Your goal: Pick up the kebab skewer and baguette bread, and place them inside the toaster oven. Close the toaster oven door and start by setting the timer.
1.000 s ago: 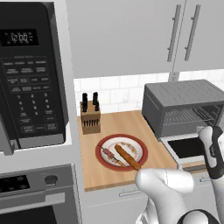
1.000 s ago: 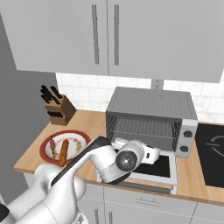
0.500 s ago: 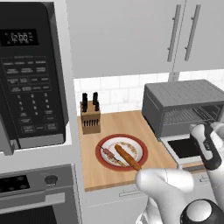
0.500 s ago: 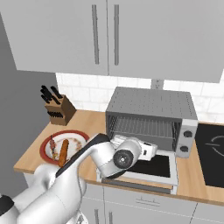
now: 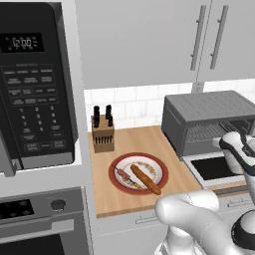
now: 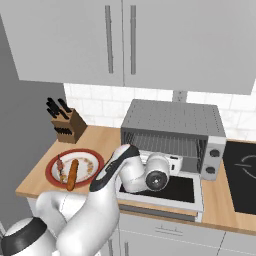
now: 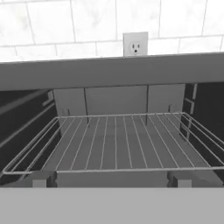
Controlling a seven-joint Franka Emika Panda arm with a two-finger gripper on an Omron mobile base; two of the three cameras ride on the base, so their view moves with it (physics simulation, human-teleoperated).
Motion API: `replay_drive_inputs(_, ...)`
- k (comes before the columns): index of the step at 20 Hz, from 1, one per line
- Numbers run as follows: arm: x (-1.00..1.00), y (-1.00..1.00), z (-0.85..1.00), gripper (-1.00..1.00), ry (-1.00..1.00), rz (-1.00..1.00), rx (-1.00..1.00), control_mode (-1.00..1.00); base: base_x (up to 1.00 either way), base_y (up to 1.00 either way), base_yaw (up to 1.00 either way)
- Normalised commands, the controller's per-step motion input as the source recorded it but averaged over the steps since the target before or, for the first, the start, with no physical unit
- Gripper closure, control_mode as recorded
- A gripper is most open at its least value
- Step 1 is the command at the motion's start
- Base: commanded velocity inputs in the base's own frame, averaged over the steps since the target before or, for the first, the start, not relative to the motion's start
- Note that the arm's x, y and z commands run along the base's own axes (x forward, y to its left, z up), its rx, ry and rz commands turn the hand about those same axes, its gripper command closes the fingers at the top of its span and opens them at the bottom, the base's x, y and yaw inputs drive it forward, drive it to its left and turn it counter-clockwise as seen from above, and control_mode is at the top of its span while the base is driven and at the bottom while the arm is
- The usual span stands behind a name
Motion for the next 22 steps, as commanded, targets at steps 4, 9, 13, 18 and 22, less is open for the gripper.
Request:
replay_drive_inputs(4,0.28,-0.12,0.00,-1.00,-0.13,0.00,0.00,-1.00,0.00,0.00,0.00)
replay_drive_inputs(9,0.07,0.00,0.00,-1.00,-0.07,0.00,-0.06,-1.00,0.00,0.00,0.00)
replay_drive_inputs(13,0.16,0.00,0.00,-1.00,0.00,0.00,-0.05,-1.00,0.00,0.00,0.00)
replay_drive_inputs(18,0.18,0.00,-0.10,-1.00,0.00,0.00,0.00,-1.00,0.00,0.00,0.00)
replay_drive_inputs(22,0.03,0.00,-0.04,-1.00,0.00,0.00,0.00,-1.00,0.00,0.00,0.00)
